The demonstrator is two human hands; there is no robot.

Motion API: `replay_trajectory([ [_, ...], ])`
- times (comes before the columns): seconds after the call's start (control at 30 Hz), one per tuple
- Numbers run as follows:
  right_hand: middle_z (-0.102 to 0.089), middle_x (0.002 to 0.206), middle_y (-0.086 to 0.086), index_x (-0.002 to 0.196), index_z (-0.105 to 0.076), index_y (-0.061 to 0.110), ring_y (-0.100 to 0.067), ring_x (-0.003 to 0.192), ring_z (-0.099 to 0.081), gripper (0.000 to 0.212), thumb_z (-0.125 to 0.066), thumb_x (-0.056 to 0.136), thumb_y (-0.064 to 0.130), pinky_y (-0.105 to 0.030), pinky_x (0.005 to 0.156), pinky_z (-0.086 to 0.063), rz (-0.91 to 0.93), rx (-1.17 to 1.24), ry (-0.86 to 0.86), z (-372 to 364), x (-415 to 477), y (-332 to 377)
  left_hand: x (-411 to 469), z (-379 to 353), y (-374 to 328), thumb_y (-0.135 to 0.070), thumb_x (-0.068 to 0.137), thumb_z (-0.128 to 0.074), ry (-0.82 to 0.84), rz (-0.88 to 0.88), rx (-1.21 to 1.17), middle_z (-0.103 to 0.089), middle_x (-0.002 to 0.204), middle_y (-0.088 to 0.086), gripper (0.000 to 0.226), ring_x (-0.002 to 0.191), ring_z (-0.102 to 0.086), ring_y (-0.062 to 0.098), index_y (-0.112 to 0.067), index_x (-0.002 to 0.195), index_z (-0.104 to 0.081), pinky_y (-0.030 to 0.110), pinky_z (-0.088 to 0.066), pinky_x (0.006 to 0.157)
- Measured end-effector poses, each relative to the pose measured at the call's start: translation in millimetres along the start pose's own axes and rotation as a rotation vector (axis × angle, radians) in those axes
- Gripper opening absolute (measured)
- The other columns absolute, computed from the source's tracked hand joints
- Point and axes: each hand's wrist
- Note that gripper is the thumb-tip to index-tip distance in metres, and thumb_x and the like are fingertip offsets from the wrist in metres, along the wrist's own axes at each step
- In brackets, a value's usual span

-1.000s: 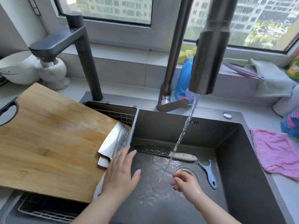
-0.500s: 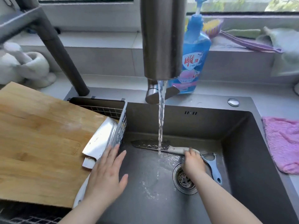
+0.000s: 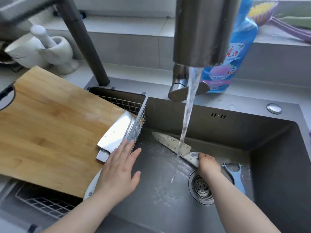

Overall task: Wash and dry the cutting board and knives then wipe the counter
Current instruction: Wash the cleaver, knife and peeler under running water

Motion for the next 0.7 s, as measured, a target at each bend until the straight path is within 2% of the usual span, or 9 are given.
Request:
replay_trajectory([
  [0.1, -0.049, 0.129, -0.008, 0.126, -0.042, 0.013, -0.025, 0.12, -0.049, 0.048, -0.058, 0.083, 0.029, -0.031, 0.093, -0.044, 0.018, 0.094, 0.105, 3.9, -12.8, -0.8, 0.2, -0.3, -0.6, -0.04, 0.065, -0.037, 0.007, 0.001, 0.011, -0.065, 0.118, 0.008, 0.054, 0.119, -0.038, 0.02, -0.017, 0.107, -0.063, 0.031, -0.024, 0.096],
  [0.23, -0.054, 0.095, -0.003, 0.095, -0.042, 0.017, -0.023, 0.091, -0.057, 0.022, -0.055, 0.079, 0.025, -0.024, 0.068, -0.038, 0.054, 0.213, 0.171, 16.3, -44.5, -0.5, 2.4, 1.4, -0.8, -0.04, 0.064, -0.036, 0.088, -0.015, 0.003, -0.067, 0.114, 0.008, 0.056, 0.117, -0.038, 0.02, -0.017, 0.102, -0.069, 0.03, -0.027, 0.092],
  [0.37, -0.055, 0.081, 0.001, 0.072, -0.039, 0.023, -0.02, 0.075, -0.051, 0.016, -0.054, 0.077, 0.023, -0.023, 0.057, -0.035, 0.061, 0.267, 0.128, 28.8, -84.6, 1.9, 1.8, 5.8, -2.1, -0.036, 0.061, -0.057, 0.053, -0.012, -0.025, -0.062, 0.122, 0.01, 0.053, 0.126, -0.032, 0.02, -0.015, 0.108, -0.068, 0.027, -0.025, 0.097],
  [0.4, -0.052, 0.072, 0.004, 0.066, -0.036, 0.023, -0.018, 0.066, -0.05, 0.021, -0.055, 0.076, 0.023, -0.023, 0.05, -0.034, 0.057, 0.293, 0.122, 32.2, -94.4, 2.9, 1.5, 11.8, -4.7, -0.032, 0.071, -0.058, 0.038, 0.004, -0.045, -0.05, 0.137, 0.01, 0.054, 0.137, -0.019, 0.021, -0.014, 0.122, -0.059, 0.024, -0.019, 0.105],
  [0.47, -0.045, 0.063, 0.007, 0.063, -0.036, 0.023, -0.013, 0.048, -0.045, 0.022, -0.055, 0.075, 0.021, -0.018, 0.039, -0.033, 0.051, 0.342, 0.113, 39.9, -113.6, 4.8, 3.0, 10.5, -5.9, -0.03, 0.092, -0.045, 0.025, -0.007, -0.134, -0.01, 0.156, 0.002, 0.058, 0.143, 0.009, 0.015, -0.019, 0.145, -0.025, 0.026, -0.001, 0.114],
  [0.53, -0.045, 0.064, 0.007, 0.065, -0.041, 0.024, -0.011, 0.044, -0.043, 0.018, -0.055, 0.075, 0.022, -0.018, 0.038, -0.035, 0.052, 0.382, 0.088, 47.6, -132.4, 5.2, -0.6, 14.1, -7.4, -0.03, 0.094, -0.038, 0.065, 0.026, -0.137, 0.001, 0.157, -0.001, 0.059, 0.144, 0.011, 0.015, -0.022, 0.147, -0.013, 0.028, 0.005, 0.114],
  [0.6, -0.05, 0.069, 0.007, 0.075, -0.051, 0.022, -0.013, 0.053, -0.046, 0.007, -0.057, 0.077, 0.026, -0.021, 0.048, -0.039, 0.062, 0.365, 0.04, 55.2, -150.7, 5.4, -4.4, 11.4, -3.1, -0.02, 0.084, -0.05, -0.021, -0.009, -0.083, -0.029, 0.15, 0.009, 0.056, 0.142, -0.009, 0.024, -0.013, 0.139, -0.039, 0.03, 0.002, 0.112],
  [0.63, -0.051, 0.071, 0.007, 0.077, -0.053, 0.022, -0.013, 0.056, -0.046, 0.006, -0.057, 0.077, 0.027, -0.023, 0.052, -0.038, 0.061, 0.34, 0.018, 58.1, -158.9, 5.3, -6.4, 14.6, -4.6, -0.019, 0.07, -0.057, -0.008, -0.014, -0.107, -0.05, 0.136, 0.014, 0.056, 0.134, -0.023, 0.027, -0.01, 0.125, -0.055, 0.031, -0.003, 0.111],
  [0.7, -0.049, 0.067, 0.008, 0.066, -0.045, 0.027, -0.012, 0.06, -0.045, 0.016, -0.055, 0.079, 0.029, -0.022, 0.05, -0.032, 0.057, 0.288, -0.021, 63.7, -175.1, 5.7, -10.0, 18.2, -17.6, -0.024, 0.056, -0.06, -0.003, -0.114, -0.088, -0.062, 0.121, 0.011, 0.059, 0.123, -0.035, 0.025, -0.01, 0.113, -0.064, 0.032, -0.003, 0.109],
])
Point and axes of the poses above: each hand's wrist, its own x-axis towards the middle knuckle, its own z-axis out of the back of the hand, y = z × x
